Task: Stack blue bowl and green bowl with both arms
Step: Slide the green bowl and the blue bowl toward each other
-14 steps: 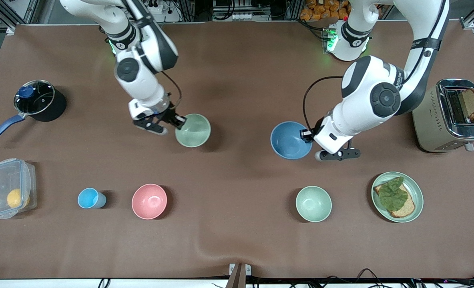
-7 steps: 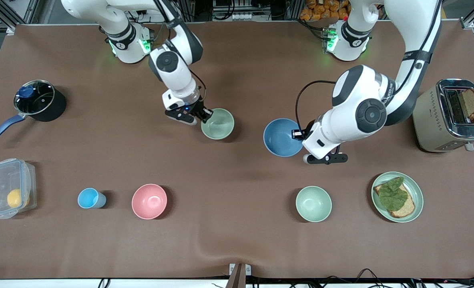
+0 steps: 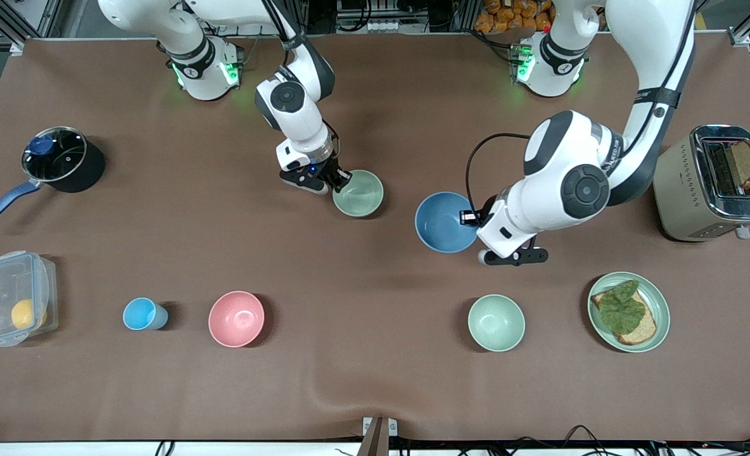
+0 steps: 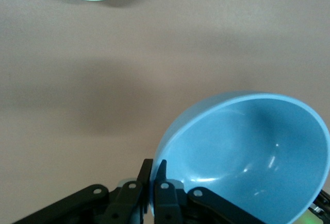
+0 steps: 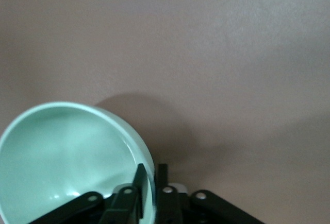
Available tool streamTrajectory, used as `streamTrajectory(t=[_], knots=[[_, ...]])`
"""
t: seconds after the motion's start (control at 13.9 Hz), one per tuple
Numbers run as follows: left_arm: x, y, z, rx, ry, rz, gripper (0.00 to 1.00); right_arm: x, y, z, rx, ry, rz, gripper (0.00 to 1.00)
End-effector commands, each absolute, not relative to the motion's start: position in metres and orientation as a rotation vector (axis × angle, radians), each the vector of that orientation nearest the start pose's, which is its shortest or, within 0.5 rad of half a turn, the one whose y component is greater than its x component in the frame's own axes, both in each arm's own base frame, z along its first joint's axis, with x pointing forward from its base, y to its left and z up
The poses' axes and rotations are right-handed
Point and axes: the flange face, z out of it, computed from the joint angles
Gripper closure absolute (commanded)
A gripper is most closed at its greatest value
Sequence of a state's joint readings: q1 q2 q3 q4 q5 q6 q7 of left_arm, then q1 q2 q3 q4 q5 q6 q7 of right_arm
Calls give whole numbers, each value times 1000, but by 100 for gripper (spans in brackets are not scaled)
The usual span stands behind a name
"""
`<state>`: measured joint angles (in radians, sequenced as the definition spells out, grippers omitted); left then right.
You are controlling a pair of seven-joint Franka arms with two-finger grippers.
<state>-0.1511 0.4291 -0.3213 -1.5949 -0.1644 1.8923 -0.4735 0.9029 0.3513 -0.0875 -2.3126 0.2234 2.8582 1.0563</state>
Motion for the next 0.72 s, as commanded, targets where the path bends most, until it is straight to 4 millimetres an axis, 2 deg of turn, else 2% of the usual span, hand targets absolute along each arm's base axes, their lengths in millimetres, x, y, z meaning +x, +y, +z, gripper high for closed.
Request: streamTrajectory(t=[0.0, 0.14, 0.29, 0.43, 0.65], knots=[[600, -289, 399, -3338, -238, 423, 100, 391, 386, 215, -2838, 743, -103, 0], [597, -298, 399, -3348, -302, 452, 100, 398, 394, 225, -2782, 872, -93, 0], [593, -310, 400, -3352, -317, 432, 100, 407, 404, 241, -2804, 916, -24, 0], [576, -349, 398, -3360, -364, 404, 100, 430, 395, 258, -2832, 987, 61, 0], [553, -389, 373, -3326, -335, 468, 100, 456, 363, 257, -2749, 1172, 136, 0]])
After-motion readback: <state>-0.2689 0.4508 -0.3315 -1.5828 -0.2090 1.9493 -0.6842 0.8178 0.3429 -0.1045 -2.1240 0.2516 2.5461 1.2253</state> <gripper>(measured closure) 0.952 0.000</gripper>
